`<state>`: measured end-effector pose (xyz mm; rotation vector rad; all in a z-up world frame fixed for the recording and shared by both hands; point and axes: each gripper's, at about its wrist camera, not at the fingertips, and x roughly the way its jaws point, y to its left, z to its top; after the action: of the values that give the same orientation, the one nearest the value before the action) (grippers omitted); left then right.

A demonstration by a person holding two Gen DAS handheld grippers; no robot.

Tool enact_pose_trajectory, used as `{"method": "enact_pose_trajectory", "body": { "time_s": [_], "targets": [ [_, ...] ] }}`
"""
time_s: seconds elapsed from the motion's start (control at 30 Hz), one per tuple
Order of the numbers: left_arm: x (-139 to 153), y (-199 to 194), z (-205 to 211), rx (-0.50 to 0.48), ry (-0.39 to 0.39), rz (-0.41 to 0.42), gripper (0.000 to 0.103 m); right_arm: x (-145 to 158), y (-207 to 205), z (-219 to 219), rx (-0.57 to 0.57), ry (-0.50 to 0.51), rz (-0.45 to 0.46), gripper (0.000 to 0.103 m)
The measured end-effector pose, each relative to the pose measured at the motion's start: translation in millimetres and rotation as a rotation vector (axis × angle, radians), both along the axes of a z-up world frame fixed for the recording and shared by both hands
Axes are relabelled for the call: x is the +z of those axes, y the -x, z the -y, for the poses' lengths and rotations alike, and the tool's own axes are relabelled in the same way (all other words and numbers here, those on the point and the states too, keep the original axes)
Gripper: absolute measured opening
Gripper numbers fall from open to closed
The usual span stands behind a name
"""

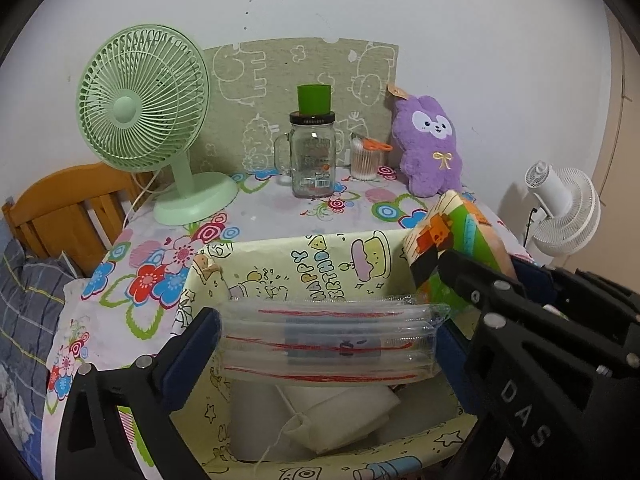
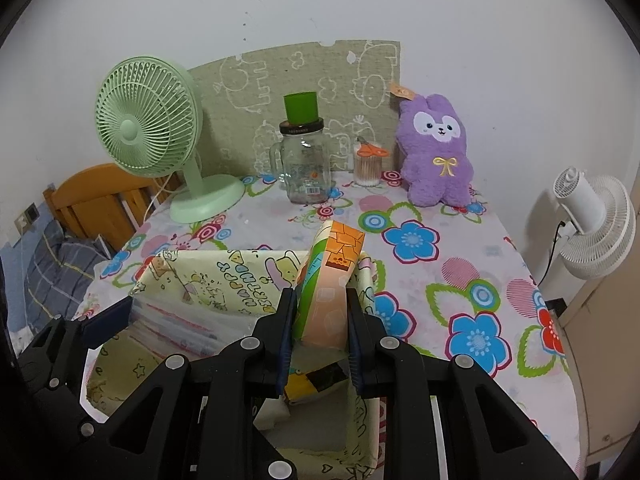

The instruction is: Organize soft objects

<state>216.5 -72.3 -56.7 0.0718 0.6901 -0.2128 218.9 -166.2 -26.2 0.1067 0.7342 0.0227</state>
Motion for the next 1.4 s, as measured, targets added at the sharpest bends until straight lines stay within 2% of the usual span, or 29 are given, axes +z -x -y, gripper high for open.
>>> {"method": "enact_pose_trajectory", "body": {
  "time_s": [0.37, 0.6, 0.63, 0.7, 0.77, 0.83, 1.2, 1.4],
  "targets": [
    [-4.6, -0.5, 0.1, 0.006, -0.002, -0.011, 0.103, 12.1, 8.6, -1.3, 0.017, -0.013, 0.057, 0.026],
    [-7.0, -4.4, -2.1, 0.003, 0.015, -0.031, 0.103, 13.3, 7.1, -4.3, 0.051, -0.018, 0.054, 0.028],
    [-6.8, -4.4, -3.2, 0.001, 0.028, -0.035, 0.103, 12.2, 6.6, -4.9, 0.063, -0.020, 0.048, 0.032],
    [-5.2, -4.4, -6.7, 0.002, 0.045, -0.033, 0.103, 9.7, 4.0, -5.1, 0.085, -0.026, 0.031, 0.046],
    [-3.8, -3.8, -8.4, -0.004, 0.051, -0.032, 0.103, 8.4, 3.1, -4.8, 0.094, -0.018, 0.026, 0.075],
    [-3.8, -2.8, -8.6, -0.019, 0.040, -0.030, 0.103, 9.1, 4.4, -4.8, 0.105, -0.012, 0.034, 0.079],
    [-5.4, 1.1, -9.0, -0.074, -0.025, -0.023, 0.103, 0.0, 1.6, -16.6, 0.220, 0.026, -0.020, 0.080],
    [-7.5, 5.9, -4.0, -0.125, -0.090, 0.005, 0.103, -4.4, -3.7, -20.5, 0.273, 0.040, -0.053, 0.080]
  ]
}}
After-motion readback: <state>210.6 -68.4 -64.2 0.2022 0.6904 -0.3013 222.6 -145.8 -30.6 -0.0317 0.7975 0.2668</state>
